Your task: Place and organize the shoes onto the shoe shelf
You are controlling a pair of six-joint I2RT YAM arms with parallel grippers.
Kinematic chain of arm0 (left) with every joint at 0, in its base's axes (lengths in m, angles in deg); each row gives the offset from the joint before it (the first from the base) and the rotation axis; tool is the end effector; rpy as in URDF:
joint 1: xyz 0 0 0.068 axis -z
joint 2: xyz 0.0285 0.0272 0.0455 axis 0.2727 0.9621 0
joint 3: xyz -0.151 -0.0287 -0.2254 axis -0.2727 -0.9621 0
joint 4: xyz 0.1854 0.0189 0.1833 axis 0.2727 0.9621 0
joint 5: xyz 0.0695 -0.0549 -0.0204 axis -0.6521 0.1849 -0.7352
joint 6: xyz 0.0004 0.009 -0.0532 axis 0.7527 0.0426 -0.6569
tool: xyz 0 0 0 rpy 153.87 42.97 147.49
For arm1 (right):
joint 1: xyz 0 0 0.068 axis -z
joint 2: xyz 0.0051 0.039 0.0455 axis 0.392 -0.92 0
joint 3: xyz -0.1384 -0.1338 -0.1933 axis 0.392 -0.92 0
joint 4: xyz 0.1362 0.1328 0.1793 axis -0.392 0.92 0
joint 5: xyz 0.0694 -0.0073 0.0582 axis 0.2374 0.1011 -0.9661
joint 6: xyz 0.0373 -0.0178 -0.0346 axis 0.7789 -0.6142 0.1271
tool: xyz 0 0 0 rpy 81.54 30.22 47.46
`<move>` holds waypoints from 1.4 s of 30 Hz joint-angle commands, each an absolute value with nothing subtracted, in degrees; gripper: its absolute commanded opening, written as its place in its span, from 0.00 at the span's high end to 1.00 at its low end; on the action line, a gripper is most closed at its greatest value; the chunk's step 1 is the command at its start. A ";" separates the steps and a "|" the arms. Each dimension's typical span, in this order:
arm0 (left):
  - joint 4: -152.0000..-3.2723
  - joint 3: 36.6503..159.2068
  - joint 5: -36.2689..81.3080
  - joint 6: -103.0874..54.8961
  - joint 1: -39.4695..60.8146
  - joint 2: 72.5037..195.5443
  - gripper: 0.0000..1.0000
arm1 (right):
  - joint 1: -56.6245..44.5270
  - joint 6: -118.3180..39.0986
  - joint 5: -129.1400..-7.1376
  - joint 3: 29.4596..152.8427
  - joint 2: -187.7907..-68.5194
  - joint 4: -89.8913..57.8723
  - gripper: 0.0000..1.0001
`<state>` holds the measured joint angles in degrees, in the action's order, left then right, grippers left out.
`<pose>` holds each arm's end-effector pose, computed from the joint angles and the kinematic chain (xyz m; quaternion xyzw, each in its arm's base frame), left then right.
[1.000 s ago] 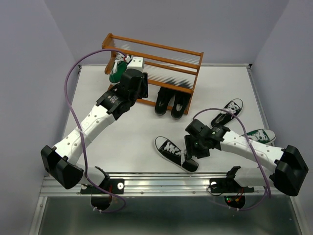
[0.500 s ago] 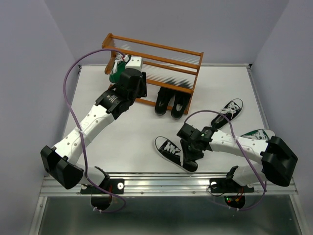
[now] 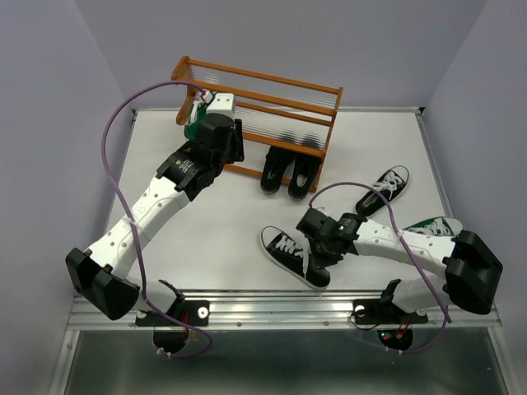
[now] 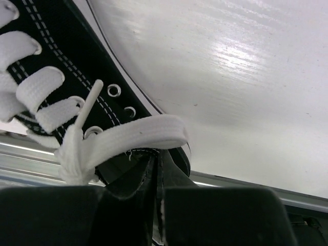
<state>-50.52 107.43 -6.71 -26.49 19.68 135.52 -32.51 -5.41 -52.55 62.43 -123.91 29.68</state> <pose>0.2516 -0.1638 0.4136 0.0485 0.8119 -0.0998 0.5732 0.1331 0.1853 0.1943 -0.1174 0.9834 0.0437 0.1311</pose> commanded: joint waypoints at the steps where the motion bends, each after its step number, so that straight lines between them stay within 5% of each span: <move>1: -52.68 107.76 -7.36 -26.22 18.98 133.15 0.45 | -33.08 -1.43 -49.16 67.63 -121.17 26.38 0.99; 18: -52.59 106.27 -6.22 -27.28 16.61 131.39 0.45 | -33.08 2.01 -50.92 73.96 -132.50 12.13 0.97; 20: -52.51 105.92 -6.13 -27.28 16.34 131.04 0.45 | -33.61 0.96 -50.05 74.23 -132.85 13.53 0.75; 21: -52.51 105.74 -6.05 -27.28 16.34 131.04 0.45 | -33.61 0.51 -49.78 74.23 -132.94 13.98 0.75; 25: -52.59 105.56 -5.87 -27.37 16.08 131.04 0.45 | -34.14 -2.04 -48.81 74.40 -133.38 16.00 0.43; 28: -52.86 105.56 -5.34 -27.63 15.99 131.13 0.45 | -34.84 -3.36 -48.19 74.58 -134.26 16.97 0.39; 36: -52.51 105.56 -5.60 -27.55 15.90 131.04 0.45 | -36.60 -3.62 -46.34 72.56 -138.04 14.34 0.45; 39: -52.42 105.65 -5.60 -27.46 15.90 131.04 0.45 | -36.60 -3.71 -46.70 72.21 -138.74 13.02 0.59; 42: -52.33 106.00 -5.69 -27.46 15.73 131.04 0.45 | -36.60 -4.24 -45.74 73.60 -138.13 13.71 0.92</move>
